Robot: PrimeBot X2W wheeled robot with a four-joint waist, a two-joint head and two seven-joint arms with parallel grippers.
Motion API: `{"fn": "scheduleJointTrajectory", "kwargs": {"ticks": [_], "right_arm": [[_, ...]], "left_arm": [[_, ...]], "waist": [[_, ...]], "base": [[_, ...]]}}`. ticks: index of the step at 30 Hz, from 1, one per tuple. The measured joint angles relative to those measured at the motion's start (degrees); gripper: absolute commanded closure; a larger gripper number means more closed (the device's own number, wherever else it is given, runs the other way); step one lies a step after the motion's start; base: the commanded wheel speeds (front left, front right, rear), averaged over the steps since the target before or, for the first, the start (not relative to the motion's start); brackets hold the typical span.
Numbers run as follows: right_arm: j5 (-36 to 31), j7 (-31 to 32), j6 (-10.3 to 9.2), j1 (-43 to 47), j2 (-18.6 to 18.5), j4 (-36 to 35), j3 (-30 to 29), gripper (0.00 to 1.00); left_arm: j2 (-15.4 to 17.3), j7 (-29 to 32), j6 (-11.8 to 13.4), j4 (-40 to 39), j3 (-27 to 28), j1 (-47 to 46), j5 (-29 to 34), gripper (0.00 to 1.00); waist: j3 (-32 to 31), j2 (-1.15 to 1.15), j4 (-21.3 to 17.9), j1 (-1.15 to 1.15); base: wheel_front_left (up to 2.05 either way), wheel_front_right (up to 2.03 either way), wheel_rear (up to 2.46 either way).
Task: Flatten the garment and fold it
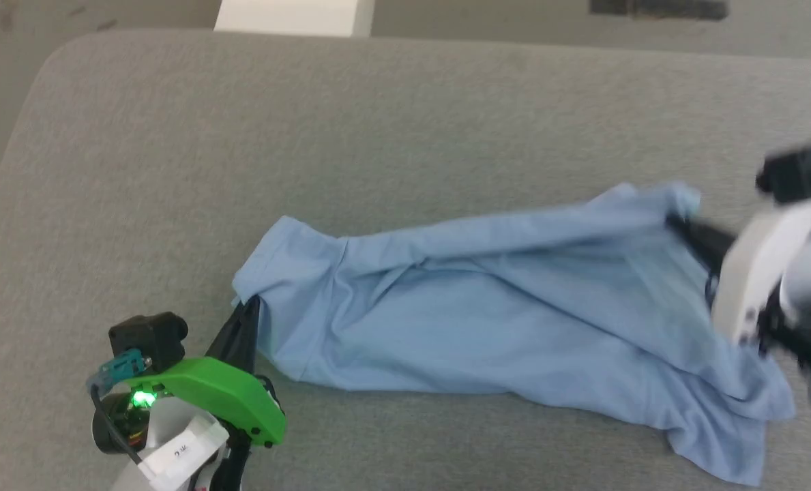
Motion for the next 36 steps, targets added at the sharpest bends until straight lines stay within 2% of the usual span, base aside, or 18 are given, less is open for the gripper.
{"fn": "scheduleJointTrajectory", "kwargs": {"ticks": [1,6,13,19,25,28,36], "right_arm": [[0.8,0.0,-0.01,7.4,2.1,-2.4,-3.0,1.0],[1.5,0.6,0.0,17.2,5.7,-4.3,-6.4,1.0],[1.6,0.1,-0.01,19.5,8.3,-6.4,-8.3,1.0],[3.2,0.2,-0.01,11.7,5.3,-7.5,-8.8,1.0],[5.6,4.0,-0.01,0.4,-1.1,-8.1,-9.4,1.0],[6.6,5.9,0.0,-4.7,-2.8,-8.2,-9.7,1.0],[7.6,8.1,0.0,-12.8,-4.0,-7.9,-11.1,1.0]], "left_arm": [[0.0,0.0,0.2,-0.3,-0.1,0.5,-0.3,1.0],[-0.1,0.0,0.2,-0.2,-0.2,1.0,-0.5,1.0],[0.0,-0.3,0.1,0.4,0.4,1.4,-1.4,1.0],[2.4,0.1,-2.4,0.0,1.6,-3.2,-1.5,1.0],[6.6,3.8,-5.4,-1.6,2.9,-17.1,-0.4,1.0],[7.7,5.5,-6.8,-1.5,3.0,-24.6,0.1,1.0],[9.1,7.9,-8.2,0.7,3.2,-39.0,2.3,1.0]], "waist": [[-1.8,0.0,-1.6,0.0],[-4.2,0.0,-3.3,0.0],[-6.0,0.0,-4.6,0.0],[-7.6,0.0,-5.0,0.0],[-9.7,0.0,-5.0,0.0],[-10.5,0.0,-5.0,0.0],[-11.1,0.0,-5.1,0.0]], "base": [[0.0,0.0,0.0],[0.0,0.0,0.0],[0.0,0.0,0.0],[0.0,0.0,0.0],[0.0,0.0,0.0],[0.0,0.0,0.0],[0.0,0.0,0.0]]}}
